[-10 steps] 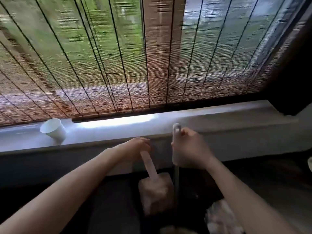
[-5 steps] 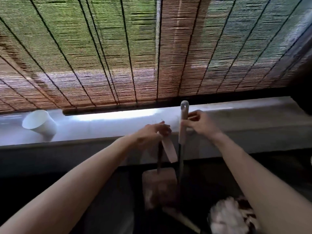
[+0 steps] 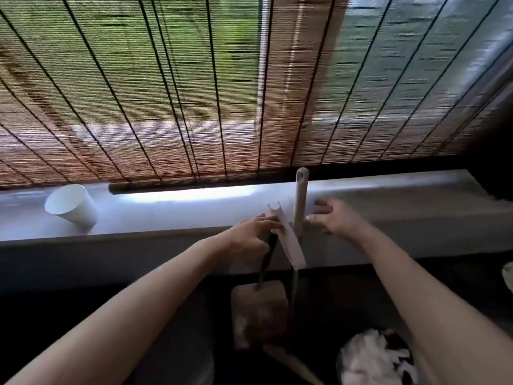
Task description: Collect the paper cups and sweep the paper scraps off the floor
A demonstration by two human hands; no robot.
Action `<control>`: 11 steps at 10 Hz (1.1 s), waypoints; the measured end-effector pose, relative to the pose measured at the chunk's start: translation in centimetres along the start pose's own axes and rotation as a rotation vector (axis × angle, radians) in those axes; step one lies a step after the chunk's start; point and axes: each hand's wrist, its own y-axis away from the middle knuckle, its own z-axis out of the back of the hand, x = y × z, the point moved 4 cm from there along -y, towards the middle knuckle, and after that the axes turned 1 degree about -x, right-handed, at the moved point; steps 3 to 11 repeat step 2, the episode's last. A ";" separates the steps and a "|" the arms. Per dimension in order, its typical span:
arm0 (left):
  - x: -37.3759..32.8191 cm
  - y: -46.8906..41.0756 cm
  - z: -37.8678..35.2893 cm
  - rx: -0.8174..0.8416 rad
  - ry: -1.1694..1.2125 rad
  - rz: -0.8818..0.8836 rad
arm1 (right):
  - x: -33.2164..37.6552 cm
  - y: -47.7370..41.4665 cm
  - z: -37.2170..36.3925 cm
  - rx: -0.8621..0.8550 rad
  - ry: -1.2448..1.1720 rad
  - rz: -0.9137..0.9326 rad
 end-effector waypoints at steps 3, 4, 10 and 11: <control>-1.3 2.9 -0.3 -0.001 -0.154 0.025 | -3.5 6.4 2.1 -0.082 0.073 -0.084; -1.3 2.9 -0.3 -0.001 -0.154 0.025 | -3.5 6.4 2.1 -0.082 0.073 -0.084; -1.3 2.9 -0.3 -0.001 -0.154 0.025 | -3.5 6.4 2.1 -0.082 0.073 -0.084; -1.3 2.9 -0.3 -0.001 -0.154 0.025 | -3.5 6.4 2.1 -0.082 0.073 -0.084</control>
